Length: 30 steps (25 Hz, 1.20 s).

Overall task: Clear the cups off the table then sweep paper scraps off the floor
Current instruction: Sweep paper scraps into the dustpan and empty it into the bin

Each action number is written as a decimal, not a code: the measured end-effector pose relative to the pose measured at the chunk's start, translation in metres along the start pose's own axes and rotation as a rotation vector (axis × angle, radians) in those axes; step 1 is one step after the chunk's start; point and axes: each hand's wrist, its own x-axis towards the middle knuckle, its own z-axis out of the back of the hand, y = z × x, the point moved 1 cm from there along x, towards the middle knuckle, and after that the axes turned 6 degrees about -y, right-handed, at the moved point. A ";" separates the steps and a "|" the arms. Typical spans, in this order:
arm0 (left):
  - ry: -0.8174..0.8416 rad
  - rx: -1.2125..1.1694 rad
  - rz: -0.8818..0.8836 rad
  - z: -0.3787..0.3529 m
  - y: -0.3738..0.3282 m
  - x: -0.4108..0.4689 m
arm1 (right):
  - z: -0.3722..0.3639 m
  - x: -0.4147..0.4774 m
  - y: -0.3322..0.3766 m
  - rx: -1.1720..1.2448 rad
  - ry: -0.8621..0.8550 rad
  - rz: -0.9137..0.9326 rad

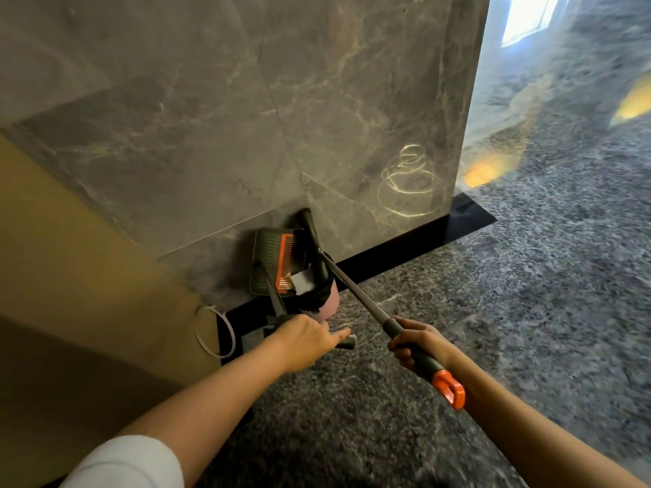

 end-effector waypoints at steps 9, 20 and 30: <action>0.002 0.014 -0.005 0.009 -0.006 0.010 | 0.005 0.017 -0.016 -0.195 -0.037 -0.004; -0.078 -0.163 0.337 0.003 0.020 0.004 | 0.015 0.014 0.008 -0.046 0.018 -0.026; -0.120 -0.094 0.250 0.000 0.025 -0.005 | 0.029 0.011 0.007 -0.117 0.012 0.002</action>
